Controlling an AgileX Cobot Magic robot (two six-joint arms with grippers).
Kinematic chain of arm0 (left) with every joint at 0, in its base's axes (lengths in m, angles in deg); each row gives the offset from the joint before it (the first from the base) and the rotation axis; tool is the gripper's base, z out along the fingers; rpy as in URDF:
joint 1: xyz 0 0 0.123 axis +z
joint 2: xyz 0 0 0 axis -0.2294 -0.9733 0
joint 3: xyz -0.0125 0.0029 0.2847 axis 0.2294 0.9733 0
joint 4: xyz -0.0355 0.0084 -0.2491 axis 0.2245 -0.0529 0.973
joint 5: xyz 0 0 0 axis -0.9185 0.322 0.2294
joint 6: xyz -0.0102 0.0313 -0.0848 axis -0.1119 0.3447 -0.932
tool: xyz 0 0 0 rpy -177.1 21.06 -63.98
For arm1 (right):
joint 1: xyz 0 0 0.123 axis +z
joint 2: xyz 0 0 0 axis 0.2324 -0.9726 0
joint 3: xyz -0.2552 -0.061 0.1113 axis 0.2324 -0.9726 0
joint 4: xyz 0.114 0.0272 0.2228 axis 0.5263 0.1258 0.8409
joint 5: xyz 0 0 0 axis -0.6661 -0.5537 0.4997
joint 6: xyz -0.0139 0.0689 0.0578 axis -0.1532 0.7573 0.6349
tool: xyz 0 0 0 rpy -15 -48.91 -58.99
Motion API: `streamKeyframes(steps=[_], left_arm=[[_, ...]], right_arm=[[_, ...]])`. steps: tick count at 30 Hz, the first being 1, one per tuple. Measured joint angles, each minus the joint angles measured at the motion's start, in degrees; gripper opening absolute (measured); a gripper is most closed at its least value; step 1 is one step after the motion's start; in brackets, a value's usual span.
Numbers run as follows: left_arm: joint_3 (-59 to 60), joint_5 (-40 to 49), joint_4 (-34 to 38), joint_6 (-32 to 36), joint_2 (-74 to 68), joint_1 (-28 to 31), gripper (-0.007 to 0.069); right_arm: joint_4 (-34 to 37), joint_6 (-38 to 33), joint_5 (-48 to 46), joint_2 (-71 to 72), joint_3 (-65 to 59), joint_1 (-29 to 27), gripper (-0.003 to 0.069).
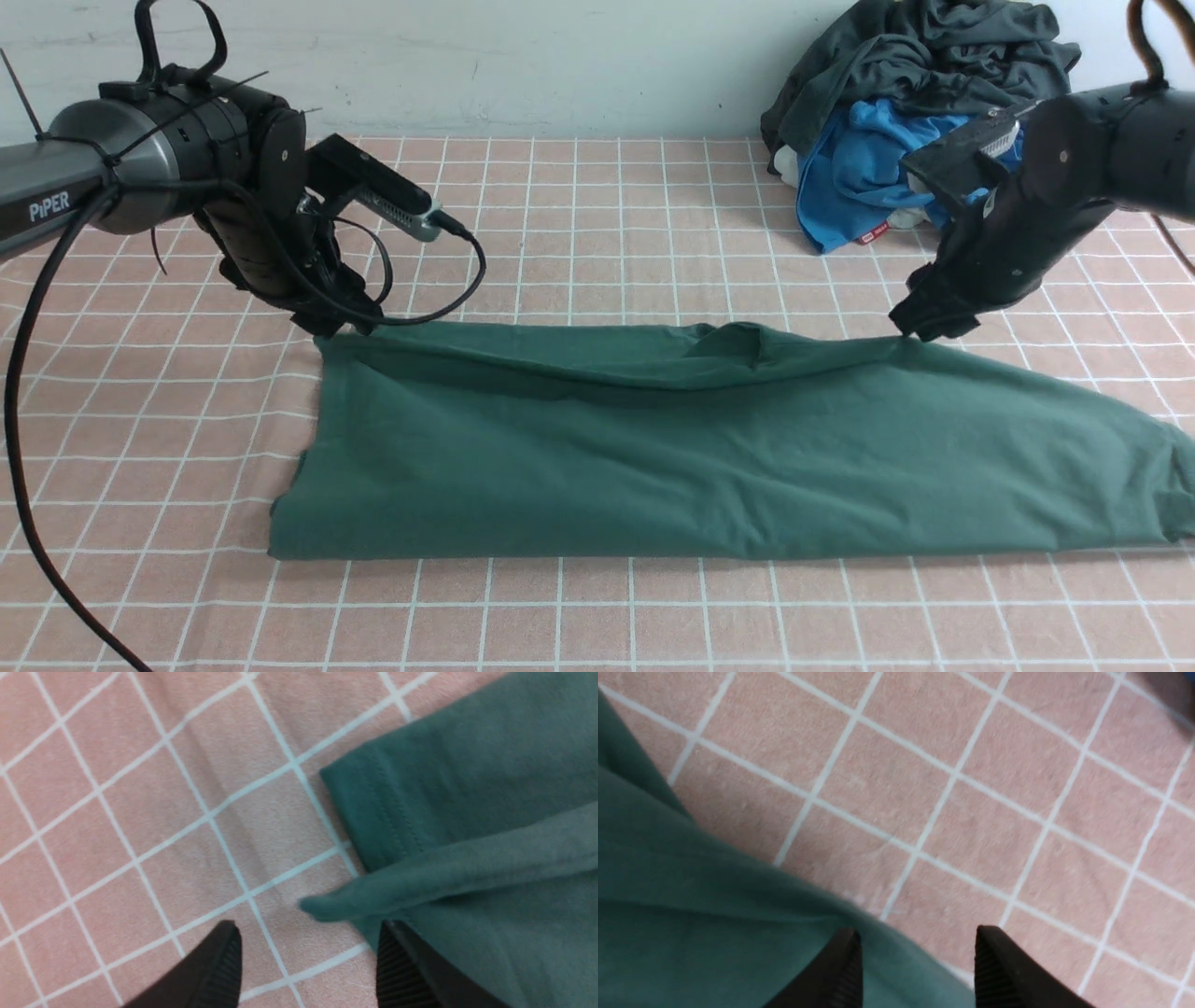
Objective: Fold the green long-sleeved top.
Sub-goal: Use both arms to drag the lower edge of the fabric forward and fold it over the upper edge
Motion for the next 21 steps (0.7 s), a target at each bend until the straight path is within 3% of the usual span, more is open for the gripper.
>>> streamKeyframes(steps=[4, 6, 12, 15, 21], left_arm=[[-1.9, 0.3, -0.7, -5.3, 0.0, 0.0, 0.0399], [-3.2, 1.2, -0.5, -6.3, 0.0, 0.0, 0.0399], [-4.1, 5.7, -0.3, -6.6, 0.0, 0.0, 0.0389], [-4.1, 7.8, -0.2, -6.6, -0.1, 0.0, 0.0365], [-4.1, 11.3, 0.0, -6.6, 0.3, 0.0, 0.0227]], right_arm=[[6.7, -3.9, -6.2, 0.1, 0.0, 2.7, 0.0298], [13.1, -9.1, -7.8, -0.6, 0.0, 6.0, 0.0262], [16.4, -12.3, 1.2, -4.7, 0.1, 10.5, 0.0171], [14.6, -9.1, 6.7, -6.4, 1.1, 10.4, 0.0147], [4.7, 12.2, 16.0, -11.1, 10.6, 6.3, 0.0129]])
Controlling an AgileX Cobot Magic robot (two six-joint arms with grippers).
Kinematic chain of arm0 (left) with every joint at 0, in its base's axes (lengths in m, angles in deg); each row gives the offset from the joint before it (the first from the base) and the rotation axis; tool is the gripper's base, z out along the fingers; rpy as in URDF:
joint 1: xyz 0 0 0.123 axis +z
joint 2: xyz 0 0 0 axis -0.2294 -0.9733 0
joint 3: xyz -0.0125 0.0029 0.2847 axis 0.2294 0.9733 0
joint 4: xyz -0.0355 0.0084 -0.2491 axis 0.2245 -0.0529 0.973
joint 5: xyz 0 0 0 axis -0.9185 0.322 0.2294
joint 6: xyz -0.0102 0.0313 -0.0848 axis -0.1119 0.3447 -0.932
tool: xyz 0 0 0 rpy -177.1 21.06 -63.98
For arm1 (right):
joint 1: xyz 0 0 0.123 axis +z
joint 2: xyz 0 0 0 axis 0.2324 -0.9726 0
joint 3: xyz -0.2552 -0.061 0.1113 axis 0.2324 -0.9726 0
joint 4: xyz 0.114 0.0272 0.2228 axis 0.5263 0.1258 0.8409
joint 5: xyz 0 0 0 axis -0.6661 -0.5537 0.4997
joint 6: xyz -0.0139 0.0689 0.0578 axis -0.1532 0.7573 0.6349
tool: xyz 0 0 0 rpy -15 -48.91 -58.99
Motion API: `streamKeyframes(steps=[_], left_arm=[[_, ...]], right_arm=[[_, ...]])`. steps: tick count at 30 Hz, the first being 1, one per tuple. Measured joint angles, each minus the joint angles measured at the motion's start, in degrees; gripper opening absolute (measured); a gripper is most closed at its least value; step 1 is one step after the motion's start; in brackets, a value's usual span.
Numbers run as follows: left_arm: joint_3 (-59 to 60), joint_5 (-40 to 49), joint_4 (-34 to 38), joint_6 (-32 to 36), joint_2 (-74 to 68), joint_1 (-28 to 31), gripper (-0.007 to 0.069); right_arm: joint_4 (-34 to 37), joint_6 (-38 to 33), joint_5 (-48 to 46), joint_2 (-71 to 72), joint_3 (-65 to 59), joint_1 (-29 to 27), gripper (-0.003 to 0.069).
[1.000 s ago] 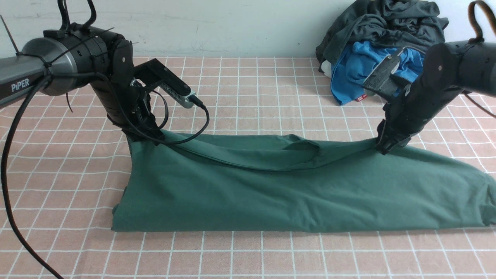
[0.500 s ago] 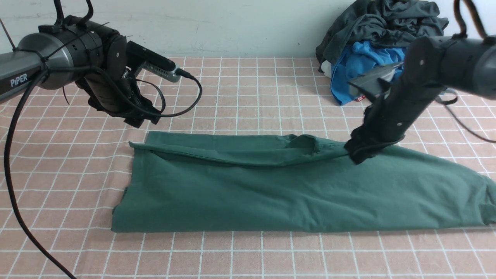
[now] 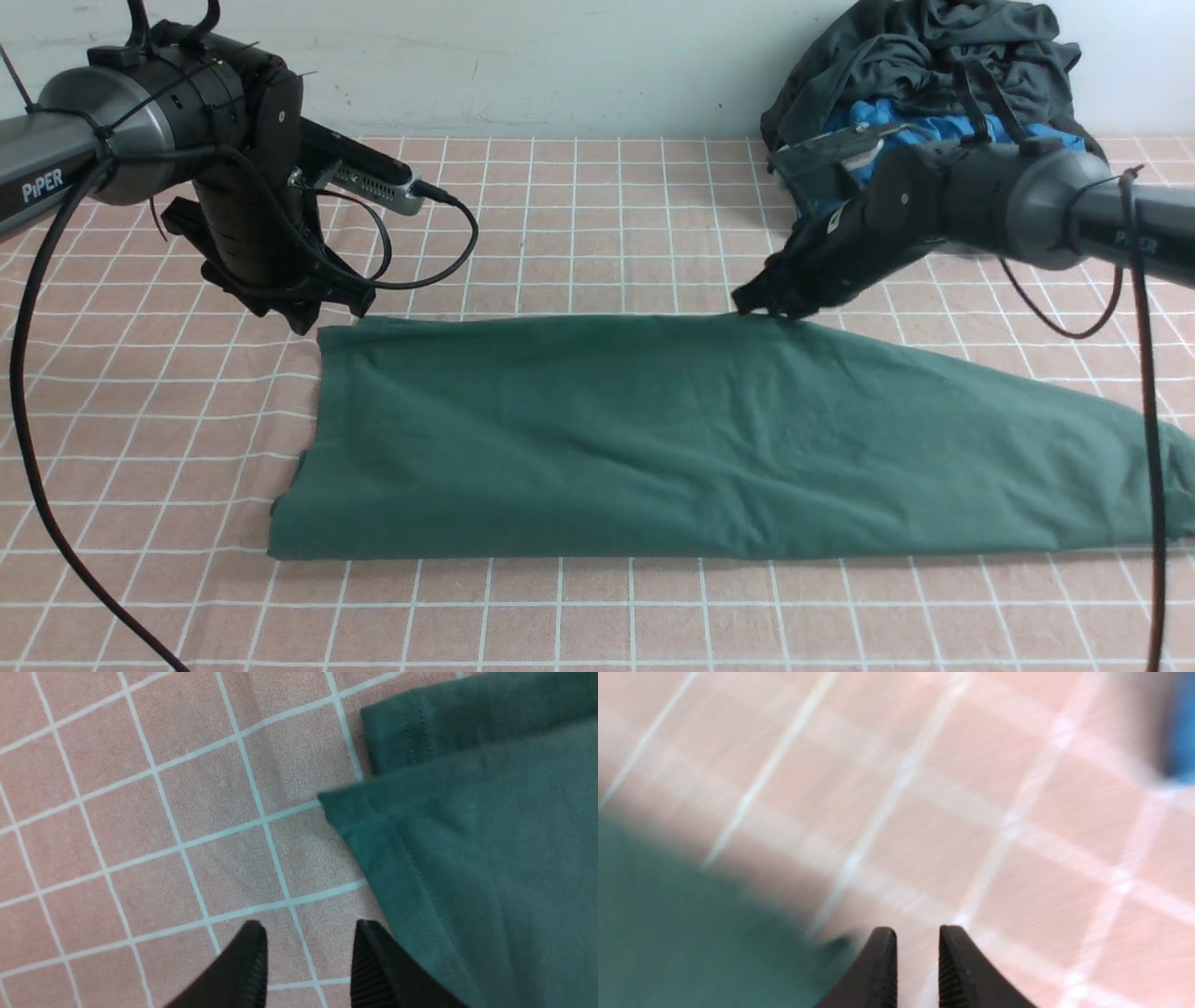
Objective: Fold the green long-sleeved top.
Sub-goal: Use both arms to drag the lower edge of the fabric forward and fold it over the upper edge, then use the right arm to clamp the right edge of the fabric
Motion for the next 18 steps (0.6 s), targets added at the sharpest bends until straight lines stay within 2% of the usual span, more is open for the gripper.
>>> streamKeyframes(steps=[3, 5, 10, 13, 18], left_arm=[[0.0, 0.7, 1.2, 0.0, 1.3, 0.0, 0.0166], [0.0, 0.9, 2.8, 0.4, 2.1, -0.1, 0.0132], [0.1, 2.6, 7.0, 4.7, 2.5, -2.3, 0.0066], [2.0, 3.8, 11.0, 7.5, 2.5, -6.5, 0.0023], [8.6, 3.6, 13.2, 8.1, 2.5, -10.5, 0.0006]], right_arm=[[-3.3, 6.5, -3.0, -0.3, 6.3, -2.5, 0.013], [-5.3, 7.4, -7.1, -0.2, 10.2, -3.2, 0.013], [-8.5, 3.3, -21.0, 2.4, 15.5, -3.3, 0.013], [-8.6, -1.6, -31.8, 5.7, 15.5, -3.7, 0.013], [-7.9, -3.2, -35.8, 11.4, 8.7, -4.4, 0.013]])
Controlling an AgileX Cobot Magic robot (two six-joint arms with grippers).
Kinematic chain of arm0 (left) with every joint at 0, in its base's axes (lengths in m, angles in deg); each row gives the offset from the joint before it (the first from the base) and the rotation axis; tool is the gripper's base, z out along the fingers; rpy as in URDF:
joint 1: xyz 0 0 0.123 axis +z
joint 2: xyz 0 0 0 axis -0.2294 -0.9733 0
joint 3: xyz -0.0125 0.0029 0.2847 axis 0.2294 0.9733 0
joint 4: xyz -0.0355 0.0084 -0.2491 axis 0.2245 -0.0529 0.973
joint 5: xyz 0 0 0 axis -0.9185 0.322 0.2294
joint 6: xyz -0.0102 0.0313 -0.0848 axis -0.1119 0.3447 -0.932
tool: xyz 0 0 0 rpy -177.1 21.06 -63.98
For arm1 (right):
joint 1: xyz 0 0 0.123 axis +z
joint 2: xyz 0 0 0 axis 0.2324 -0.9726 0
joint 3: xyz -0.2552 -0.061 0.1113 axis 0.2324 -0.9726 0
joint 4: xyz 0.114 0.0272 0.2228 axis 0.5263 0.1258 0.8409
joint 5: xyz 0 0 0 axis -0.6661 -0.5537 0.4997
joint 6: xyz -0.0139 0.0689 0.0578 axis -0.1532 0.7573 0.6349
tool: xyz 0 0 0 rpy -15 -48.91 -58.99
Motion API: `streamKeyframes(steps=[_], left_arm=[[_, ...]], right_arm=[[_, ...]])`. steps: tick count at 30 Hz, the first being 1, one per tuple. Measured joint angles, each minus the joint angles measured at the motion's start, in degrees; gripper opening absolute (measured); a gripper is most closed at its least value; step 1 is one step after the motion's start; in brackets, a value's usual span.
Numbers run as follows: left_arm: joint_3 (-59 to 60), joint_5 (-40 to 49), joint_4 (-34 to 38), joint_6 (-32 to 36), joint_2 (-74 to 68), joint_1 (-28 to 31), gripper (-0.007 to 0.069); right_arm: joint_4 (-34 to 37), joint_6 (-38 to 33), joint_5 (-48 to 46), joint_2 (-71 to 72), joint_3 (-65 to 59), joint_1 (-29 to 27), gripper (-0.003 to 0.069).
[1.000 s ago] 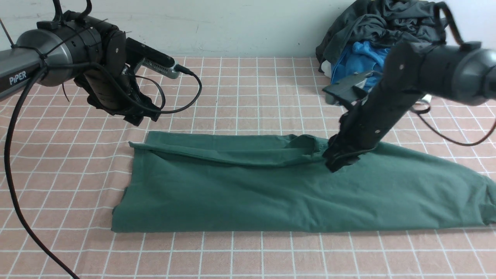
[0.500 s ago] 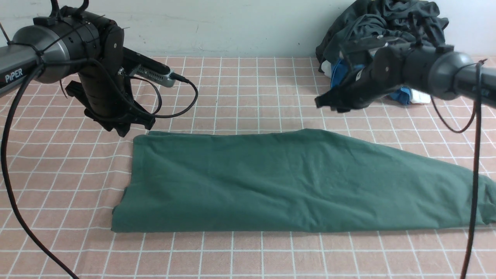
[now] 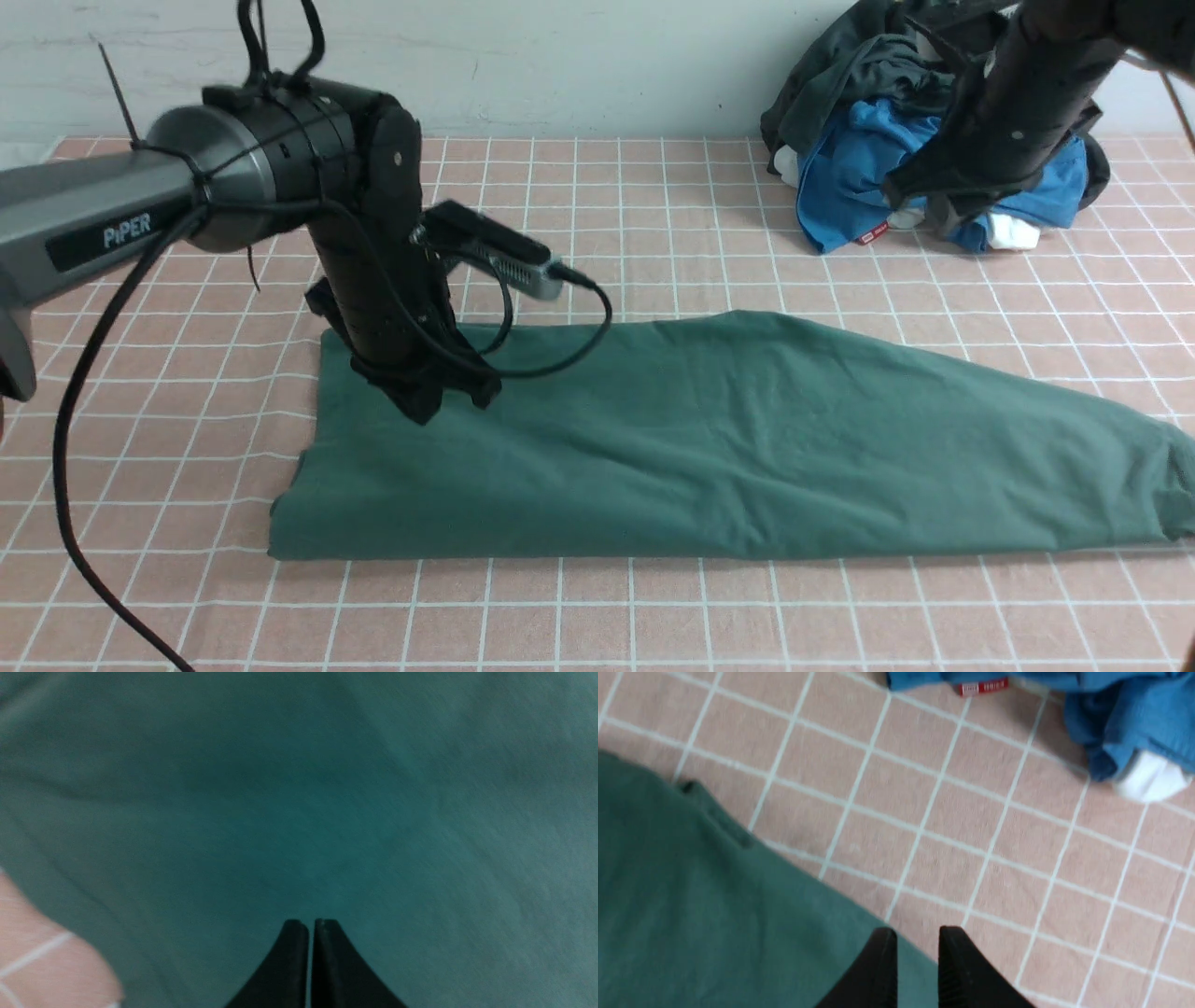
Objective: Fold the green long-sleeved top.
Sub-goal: Use the right arm to clamp the right edge of the fabric
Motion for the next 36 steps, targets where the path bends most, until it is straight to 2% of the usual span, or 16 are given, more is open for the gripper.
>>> streamKeyframes(steps=[3, 8, 9, 12, 16, 18, 21, 25, 28, 32, 35, 36], left_arm=[[7.6, -2.6, -0.5, -0.2, 0.0, 0.2, 0.0006], [12.3, -7.8, 1.2, -0.6, 1.6, 1.9, 0.0006], [12.4, -7.9, 1.3, -0.6, 1.6, 1.9, 0.0006], [12.7, -8.7, 1.8, -0.6, 1.7, 2.0, 0.0006], [12.9, -8.9, 2.7, -0.4, 1.8, 2.4, 0.0006], [12.9, -8.9, 3.1, 0.2, 1.8, 2.4, 0.0006], [12.9, -9.0, 3.4, 1.2, 1.9, 2.4, 0.0006], [12.9, -9.0, 3.4, 1.9, 1.9, 2.4, 0.0006], [12.9, -9.0, 3.5, 1.9, 1.9, 2.5, 0.0006], [12.9, -9.0, 3.5, 1.9, 1.9, 2.5, 0.0006], [12.9, -9.0, 3.5, 1.9, 1.9, 2.5, 0.0006], [12.9, -9.0, 3.5, 1.9, 1.9, 2.5, 0.0006]], right_arm=[[1.5, 0.2, 3.3, 7.2, -11.1, -1.1, 0.013], [2.2, 1.4, 12.6, 15.4, -29.3, -5.0, 0.013], [2.2, 1.4, 12.6, 15.6, -29.3, -5.3, 0.013], [2.2, 3.6, 16.6, 16.1, -36.9, -11.5, 0.013], [2.2, 4.7, 17.2, 14.3, -39.2, -17.6, 0.0159], [2.2, 4.7, 17.5, 12.5, -39.3, -20.6, 0.0218], [2.2, 4.9, 18.2, 9.7, -39.3, -23.2, 0.0342], [2.4, 6.0, 18.5, 6.4, -39.3, -24.5, 0.0491], [2.5, 6.6, 18.7, 4.7, -39.2, -24.5, 0.0559], [3.6, 5.5, 18.3, 4.5, -38.8, -24.6, 0.0566], [4.6, 3.8, 18.5, 4.5, -38.8, -24.6, 0.052], [5.5, 3.1, 18.5, 4.8, -38.8, -24.6, 0.0482]])
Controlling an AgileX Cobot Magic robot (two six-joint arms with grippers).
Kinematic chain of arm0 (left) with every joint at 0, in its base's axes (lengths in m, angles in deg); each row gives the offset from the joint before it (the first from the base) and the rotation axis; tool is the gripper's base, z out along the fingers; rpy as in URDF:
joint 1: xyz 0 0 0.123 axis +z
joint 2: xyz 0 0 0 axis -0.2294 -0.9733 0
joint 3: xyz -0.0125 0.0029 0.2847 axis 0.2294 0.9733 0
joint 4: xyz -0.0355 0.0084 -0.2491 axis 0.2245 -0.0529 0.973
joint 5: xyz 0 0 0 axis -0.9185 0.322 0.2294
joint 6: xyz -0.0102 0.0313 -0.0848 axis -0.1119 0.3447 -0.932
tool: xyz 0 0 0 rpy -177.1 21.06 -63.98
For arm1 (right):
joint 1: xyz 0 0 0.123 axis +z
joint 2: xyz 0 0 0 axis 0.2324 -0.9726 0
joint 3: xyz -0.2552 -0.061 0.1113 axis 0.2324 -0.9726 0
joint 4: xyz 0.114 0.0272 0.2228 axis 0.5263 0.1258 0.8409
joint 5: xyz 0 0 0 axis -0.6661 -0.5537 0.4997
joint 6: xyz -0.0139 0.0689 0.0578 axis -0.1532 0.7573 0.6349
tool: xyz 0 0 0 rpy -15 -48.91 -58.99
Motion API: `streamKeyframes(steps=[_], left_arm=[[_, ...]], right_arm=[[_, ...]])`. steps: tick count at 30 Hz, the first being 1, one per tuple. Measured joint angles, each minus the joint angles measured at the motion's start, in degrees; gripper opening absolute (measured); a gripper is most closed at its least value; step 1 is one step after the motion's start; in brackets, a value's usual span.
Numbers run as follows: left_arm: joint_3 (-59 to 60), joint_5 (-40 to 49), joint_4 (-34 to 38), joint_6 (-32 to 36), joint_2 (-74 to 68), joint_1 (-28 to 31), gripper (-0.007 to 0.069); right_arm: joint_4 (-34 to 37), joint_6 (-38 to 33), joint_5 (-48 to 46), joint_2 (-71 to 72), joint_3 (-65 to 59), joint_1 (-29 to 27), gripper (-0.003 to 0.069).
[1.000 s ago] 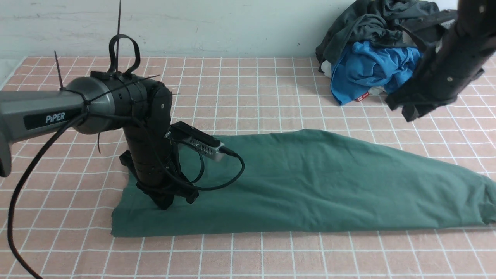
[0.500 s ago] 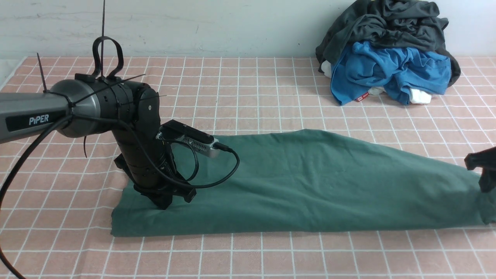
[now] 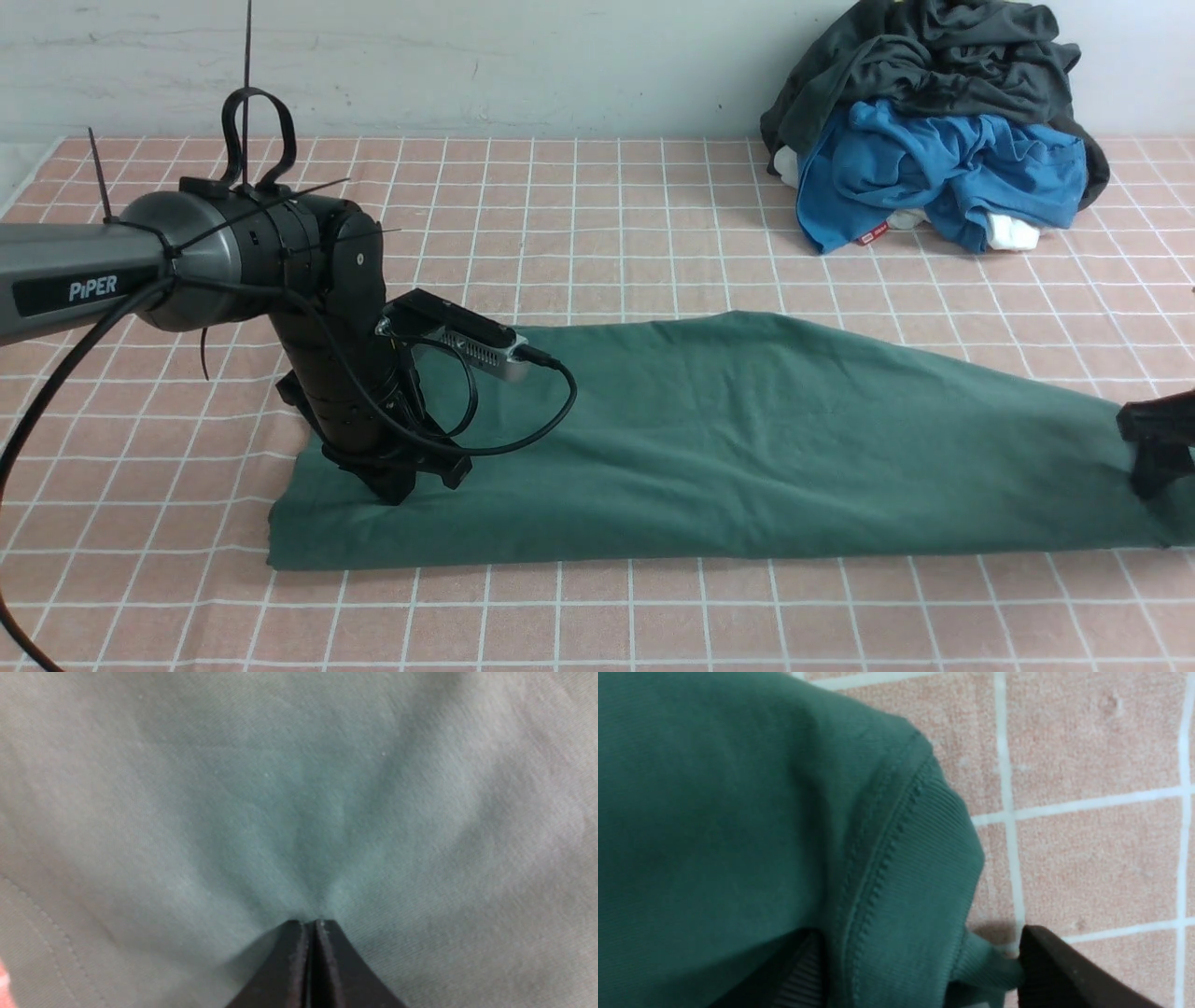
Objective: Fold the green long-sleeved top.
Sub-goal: Use the right arm to clamp the right edge of the fabric, then use the right arm to drag the right edge of the fabric to the left and folds it over the left edge
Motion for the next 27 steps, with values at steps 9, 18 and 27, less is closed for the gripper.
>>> streamKeyframes(steps=[9, 18, 27], left_arm=[[0.2, -0.1, 0.0, 0.1, 0.7, 0.0, 0.0006], [0.8, 1.9, -0.3, 0.2, 17.4, 0.1, 0.0006], [1.1, 8.3, 1.2, 0.1, 37.7, 0.1, 0.0006]], right_arm=[[0.8, -3.7, 0.1, 7.1, -0.6, 0.1, 0.0041], [-7.1, 2.0, -3.1, 22.1, 1.3, 1.0, 0.0033], [2.3, -3.7, -7.6, 25.8, 15.2, 22.2, 0.0033]])
